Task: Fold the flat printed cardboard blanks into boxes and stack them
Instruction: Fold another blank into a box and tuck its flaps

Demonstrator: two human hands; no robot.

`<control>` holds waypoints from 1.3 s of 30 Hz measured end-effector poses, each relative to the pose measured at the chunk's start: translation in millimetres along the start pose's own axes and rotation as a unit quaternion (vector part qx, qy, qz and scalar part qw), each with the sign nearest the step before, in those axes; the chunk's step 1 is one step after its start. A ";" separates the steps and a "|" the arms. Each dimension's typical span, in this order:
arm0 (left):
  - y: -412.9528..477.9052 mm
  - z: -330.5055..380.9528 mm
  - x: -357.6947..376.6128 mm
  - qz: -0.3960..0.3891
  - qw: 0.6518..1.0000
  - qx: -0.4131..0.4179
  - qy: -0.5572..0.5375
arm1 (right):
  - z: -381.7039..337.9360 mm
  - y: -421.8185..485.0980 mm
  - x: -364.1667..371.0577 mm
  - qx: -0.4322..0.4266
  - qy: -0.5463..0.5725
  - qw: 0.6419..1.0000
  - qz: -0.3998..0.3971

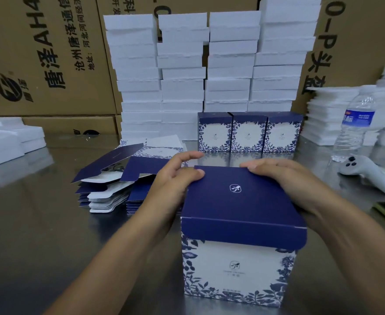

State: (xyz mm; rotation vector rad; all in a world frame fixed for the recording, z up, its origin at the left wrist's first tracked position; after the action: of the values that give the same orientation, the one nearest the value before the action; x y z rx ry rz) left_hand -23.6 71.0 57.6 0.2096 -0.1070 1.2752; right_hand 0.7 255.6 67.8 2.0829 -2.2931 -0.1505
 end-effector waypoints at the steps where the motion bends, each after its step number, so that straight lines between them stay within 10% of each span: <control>1: 3.4 1.4 0.6 -0.001 1.000 -0.020 0.008 | 0.7 -1.1 0.7 0.010 0.010 1.000 0.011; 11: 26.1 25.8 33.0 -0.106 0.954 -0.088 0.268 | 5.1 -10.5 9.0 0.139 0.106 0.984 -0.038; 39: 19.2 5.9 8.9 -0.077 0.986 -0.073 0.132 | 7.3 -6.5 5.5 0.074 0.015 0.997 -0.007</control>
State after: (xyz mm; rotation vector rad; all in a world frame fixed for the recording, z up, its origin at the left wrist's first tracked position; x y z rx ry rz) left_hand -39.2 83.4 66.9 -0.0778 0.0423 1.1259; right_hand 5.9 249.8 59.7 2.1518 -2.3405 0.0497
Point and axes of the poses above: each hand's wrist, its own y-axis towards the middle knuckle, its own x-axis out of the palm, z = x × y, the point moved 4 cm from there along y, towards the middle knuckle, and after that the axes turned 4 degrees about -x, right-handed, at the moved point
